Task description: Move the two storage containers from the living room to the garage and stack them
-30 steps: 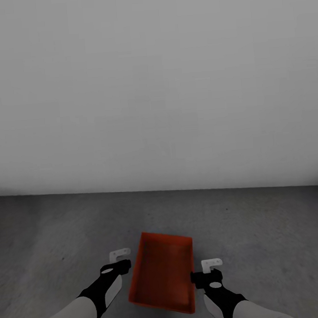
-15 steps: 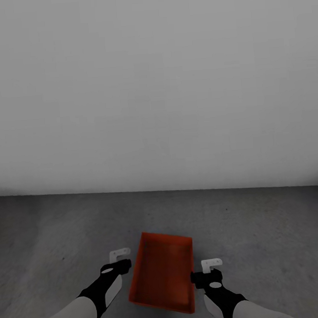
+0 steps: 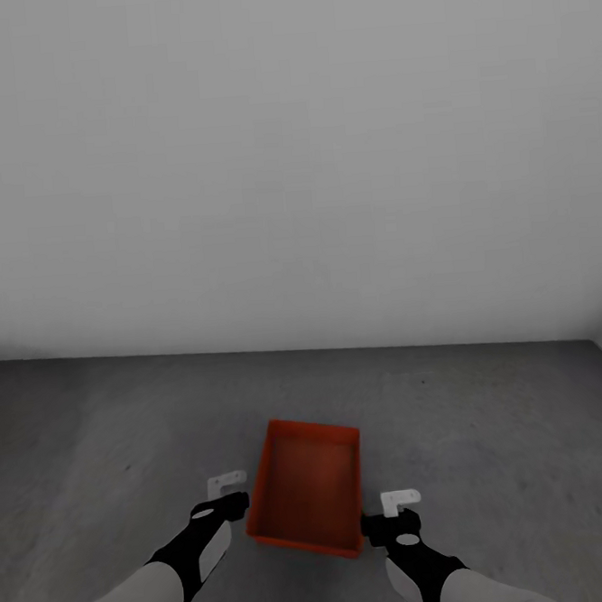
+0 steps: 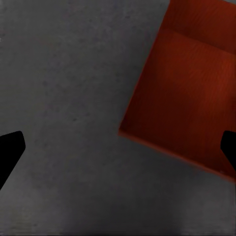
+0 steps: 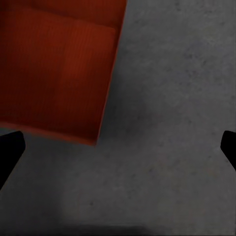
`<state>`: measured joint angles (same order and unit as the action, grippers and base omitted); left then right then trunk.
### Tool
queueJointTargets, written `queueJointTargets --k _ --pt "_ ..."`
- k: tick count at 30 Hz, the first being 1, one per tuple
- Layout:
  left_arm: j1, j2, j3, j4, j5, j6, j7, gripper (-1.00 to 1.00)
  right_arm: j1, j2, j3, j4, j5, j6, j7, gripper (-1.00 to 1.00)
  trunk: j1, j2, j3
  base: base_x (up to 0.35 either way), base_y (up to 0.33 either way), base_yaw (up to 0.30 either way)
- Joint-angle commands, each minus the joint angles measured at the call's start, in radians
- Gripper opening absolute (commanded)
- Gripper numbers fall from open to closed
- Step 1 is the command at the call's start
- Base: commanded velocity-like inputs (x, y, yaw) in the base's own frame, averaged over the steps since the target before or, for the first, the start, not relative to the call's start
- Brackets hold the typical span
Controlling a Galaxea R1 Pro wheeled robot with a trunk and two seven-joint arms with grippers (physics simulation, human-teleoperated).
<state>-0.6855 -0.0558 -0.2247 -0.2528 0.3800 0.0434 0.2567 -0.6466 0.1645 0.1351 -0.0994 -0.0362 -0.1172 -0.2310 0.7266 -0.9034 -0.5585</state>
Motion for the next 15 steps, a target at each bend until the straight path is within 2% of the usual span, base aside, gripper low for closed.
queueJointTargets --k 1,15 --pt "0.0 0.001 -0.008 -0.002 0.009 0.004 0.007 1.0 -0.001 0.0 0.008 0.001 -0.004 -0.002 -0.005 1.0 -0.001 -0.001 -0.001 -0.336 0.0 0.0" --pt "0.0 0.001 -0.008 0.0 0.02 0.006 0.006 1.0 -0.001 0.0 0.008 0.001 -0.004 -0.002 -0.005 1.0 -0.001 -0.001 -0.001 -0.337 0.0 0.0"
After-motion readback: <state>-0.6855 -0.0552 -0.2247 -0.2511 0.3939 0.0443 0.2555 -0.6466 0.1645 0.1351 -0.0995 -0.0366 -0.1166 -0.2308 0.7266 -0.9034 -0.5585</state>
